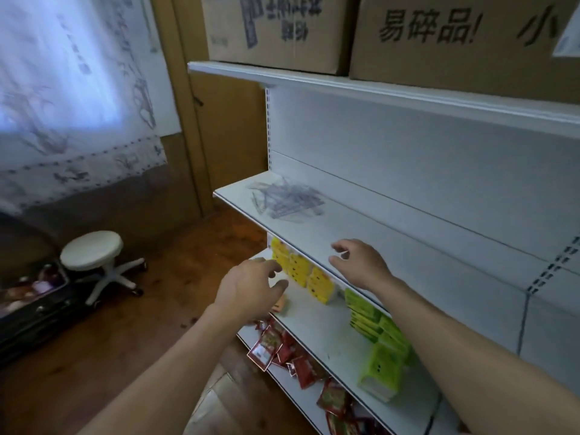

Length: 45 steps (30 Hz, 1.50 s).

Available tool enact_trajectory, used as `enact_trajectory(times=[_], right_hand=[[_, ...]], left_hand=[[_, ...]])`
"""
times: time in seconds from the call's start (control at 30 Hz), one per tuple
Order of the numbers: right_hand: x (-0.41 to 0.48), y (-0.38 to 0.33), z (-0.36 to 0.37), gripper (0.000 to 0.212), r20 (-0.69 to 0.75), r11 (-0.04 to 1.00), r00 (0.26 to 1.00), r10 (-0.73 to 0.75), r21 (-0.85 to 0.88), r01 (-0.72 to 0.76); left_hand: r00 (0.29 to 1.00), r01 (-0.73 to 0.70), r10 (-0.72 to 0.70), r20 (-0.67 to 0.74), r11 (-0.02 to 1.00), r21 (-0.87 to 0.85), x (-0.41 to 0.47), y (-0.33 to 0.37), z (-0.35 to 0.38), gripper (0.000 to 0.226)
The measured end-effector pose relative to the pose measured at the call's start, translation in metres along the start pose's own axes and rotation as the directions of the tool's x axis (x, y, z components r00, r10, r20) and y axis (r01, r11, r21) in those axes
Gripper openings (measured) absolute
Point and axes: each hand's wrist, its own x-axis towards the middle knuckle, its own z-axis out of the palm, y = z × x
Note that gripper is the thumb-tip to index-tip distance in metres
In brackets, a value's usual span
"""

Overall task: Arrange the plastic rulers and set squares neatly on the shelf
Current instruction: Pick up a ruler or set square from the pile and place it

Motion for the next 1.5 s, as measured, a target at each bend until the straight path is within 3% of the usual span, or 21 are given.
enact_trajectory(times=[0.3,0.47,0.87,1.13,1.37,1.5], right_hand=[[0.146,-0.037,0.064,0.041,0.029,0.999,0.999,-0.027,0.043,0.026],[0.238,-0.037,0.087,0.042,-0.013,0.998,0.999,0.043,0.054,-0.043],[0.353,-0.021,0.117,0.065,-0.102,0.978,0.978,0.183,-0.081,-0.191],[0.356,-0.018,0.119,0.04,-0.164,0.923,0.945,0.283,-0.222,-0.315],[0.365,-0.026,0.116,0.049,-0.238,0.9,0.87,0.432,0.044,-0.434],[0.367,-0.031,0.107,0.033,-0.278,0.875,0.83,0.483,0.135,-0.464]], left_hand=[[0.999,0.042,-0.042,0.003,0.999,-0.014,0.1,-0.094,0.016,0.035],[0.999,0.033,-0.032,0.035,0.999,-0.032,0.181,-0.135,0.024,0.036],[0.981,-0.108,0.139,0.132,0.97,-0.219,0.331,-0.18,0.04,0.039],[0.933,-0.227,0.303,0.192,0.913,-0.338,0.395,-0.199,0.042,0.035],[0.874,-0.312,0.427,0.234,0.86,-0.403,0.421,-0.213,0.048,0.036],[0.835,-0.362,0.494,0.242,0.825,-0.433,0.428,-0.219,0.051,0.036]])
